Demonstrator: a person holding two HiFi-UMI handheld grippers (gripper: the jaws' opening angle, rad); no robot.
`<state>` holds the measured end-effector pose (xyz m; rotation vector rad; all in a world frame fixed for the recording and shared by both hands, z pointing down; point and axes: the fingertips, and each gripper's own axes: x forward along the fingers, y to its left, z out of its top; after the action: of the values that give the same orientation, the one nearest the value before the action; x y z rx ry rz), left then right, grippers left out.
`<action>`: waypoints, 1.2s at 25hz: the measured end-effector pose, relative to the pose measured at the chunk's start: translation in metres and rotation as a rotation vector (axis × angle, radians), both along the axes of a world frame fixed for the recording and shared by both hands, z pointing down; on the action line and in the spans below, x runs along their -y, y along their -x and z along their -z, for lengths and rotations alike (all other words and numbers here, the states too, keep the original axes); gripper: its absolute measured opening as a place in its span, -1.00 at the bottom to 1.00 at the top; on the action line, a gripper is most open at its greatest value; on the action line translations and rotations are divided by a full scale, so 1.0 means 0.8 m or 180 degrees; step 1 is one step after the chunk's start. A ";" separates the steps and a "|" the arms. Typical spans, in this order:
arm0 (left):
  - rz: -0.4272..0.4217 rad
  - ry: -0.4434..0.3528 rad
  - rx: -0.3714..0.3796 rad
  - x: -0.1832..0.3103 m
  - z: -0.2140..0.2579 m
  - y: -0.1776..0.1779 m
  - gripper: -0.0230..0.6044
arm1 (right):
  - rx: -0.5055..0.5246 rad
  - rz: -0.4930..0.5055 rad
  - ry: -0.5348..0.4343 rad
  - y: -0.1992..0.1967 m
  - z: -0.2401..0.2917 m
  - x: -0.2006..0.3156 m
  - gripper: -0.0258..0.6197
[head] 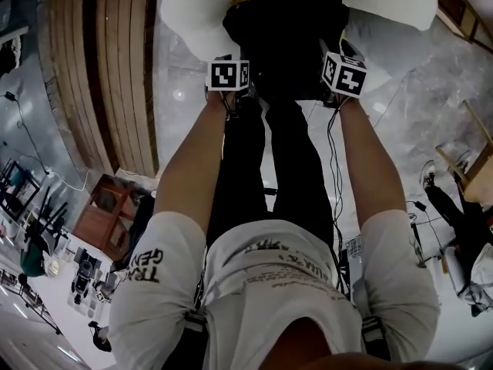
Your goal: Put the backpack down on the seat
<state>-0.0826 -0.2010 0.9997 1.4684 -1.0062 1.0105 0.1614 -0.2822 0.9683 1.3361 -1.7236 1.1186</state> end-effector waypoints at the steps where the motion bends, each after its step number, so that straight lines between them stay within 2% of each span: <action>1: 0.0062 -0.0079 -0.0006 0.003 0.010 0.001 -0.01 | -0.0026 -0.0015 -0.0059 -0.001 0.010 0.000 -0.20; 3: 0.0165 -0.0237 -0.0054 0.009 0.032 -0.001 -0.02 | -0.0032 0.0000 -0.0098 0.003 0.026 -0.007 -0.21; 4: 0.0207 -0.0318 -0.0084 0.013 0.045 -0.003 -0.07 | -0.0024 0.0029 -0.0107 0.006 0.034 -0.013 -0.32; 5: 0.0238 -0.0405 -0.0111 0.017 0.059 -0.005 -0.20 | -0.0024 0.0066 -0.0128 0.010 0.044 -0.017 -0.52; 7: 0.0259 -0.0591 -0.0148 0.029 0.089 -0.009 -0.46 | -0.0044 0.0156 -0.0194 0.018 0.067 -0.021 -0.73; 10: 0.0169 -0.0807 -0.0101 0.041 0.135 -0.010 -0.83 | -0.0092 0.0301 -0.0205 0.032 0.102 -0.032 -0.81; 14: 0.0055 -0.1025 -0.0169 0.044 0.200 -0.009 -0.86 | -0.0083 0.0349 -0.0288 0.047 0.157 -0.046 -0.83; 19: 0.0106 -0.1303 -0.0227 0.055 0.298 0.005 -0.86 | 0.0134 0.0170 -0.0673 0.065 0.265 -0.033 -0.84; 25: 0.0213 -0.1935 -0.0332 0.092 0.447 0.004 -0.86 | 0.0471 -0.0013 -0.1212 0.095 0.414 -0.007 -0.84; 27: 0.0127 -0.2209 -0.0332 0.107 0.501 0.001 -0.86 | 0.0559 -0.0019 -0.1459 0.104 0.468 0.004 -0.84; 30: -0.0177 -0.2652 -0.0240 0.133 0.581 -0.002 -0.86 | 0.0628 -0.0017 -0.1876 0.113 0.549 0.026 -0.84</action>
<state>-0.0809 -0.3075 0.5347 2.1904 -1.4249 0.5686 0.0712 -0.3030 0.5289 1.6081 -2.3126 0.7878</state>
